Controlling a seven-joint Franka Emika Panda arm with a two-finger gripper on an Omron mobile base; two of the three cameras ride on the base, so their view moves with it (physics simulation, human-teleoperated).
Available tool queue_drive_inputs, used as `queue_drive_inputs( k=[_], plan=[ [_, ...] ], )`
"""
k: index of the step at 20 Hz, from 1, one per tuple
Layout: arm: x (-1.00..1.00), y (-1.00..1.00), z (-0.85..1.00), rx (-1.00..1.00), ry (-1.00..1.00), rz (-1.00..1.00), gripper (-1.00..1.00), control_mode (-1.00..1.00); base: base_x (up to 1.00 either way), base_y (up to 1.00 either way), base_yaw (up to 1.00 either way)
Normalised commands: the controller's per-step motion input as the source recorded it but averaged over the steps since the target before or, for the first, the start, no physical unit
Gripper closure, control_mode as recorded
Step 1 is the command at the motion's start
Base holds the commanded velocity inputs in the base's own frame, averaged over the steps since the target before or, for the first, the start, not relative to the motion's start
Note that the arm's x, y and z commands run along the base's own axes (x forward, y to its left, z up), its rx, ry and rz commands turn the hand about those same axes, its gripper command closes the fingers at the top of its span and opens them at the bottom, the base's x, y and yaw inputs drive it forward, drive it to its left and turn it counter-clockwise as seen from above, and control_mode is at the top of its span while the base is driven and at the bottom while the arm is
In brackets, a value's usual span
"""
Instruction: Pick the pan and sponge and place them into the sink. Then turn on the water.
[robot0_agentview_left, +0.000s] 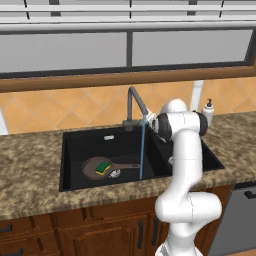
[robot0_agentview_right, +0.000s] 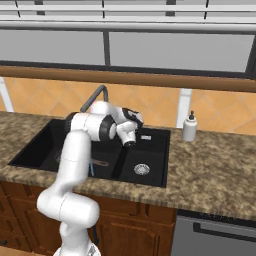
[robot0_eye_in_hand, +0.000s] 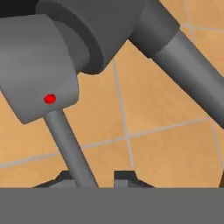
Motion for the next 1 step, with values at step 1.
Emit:
queue_drive_inputs(
  k=[1],
  plan=[
    [-0.96, -0.73, 0.04, 0.4, -0.15, 0.33, 1.0, -1.0, 0.0, 0.0, 0.0]
  ],
)
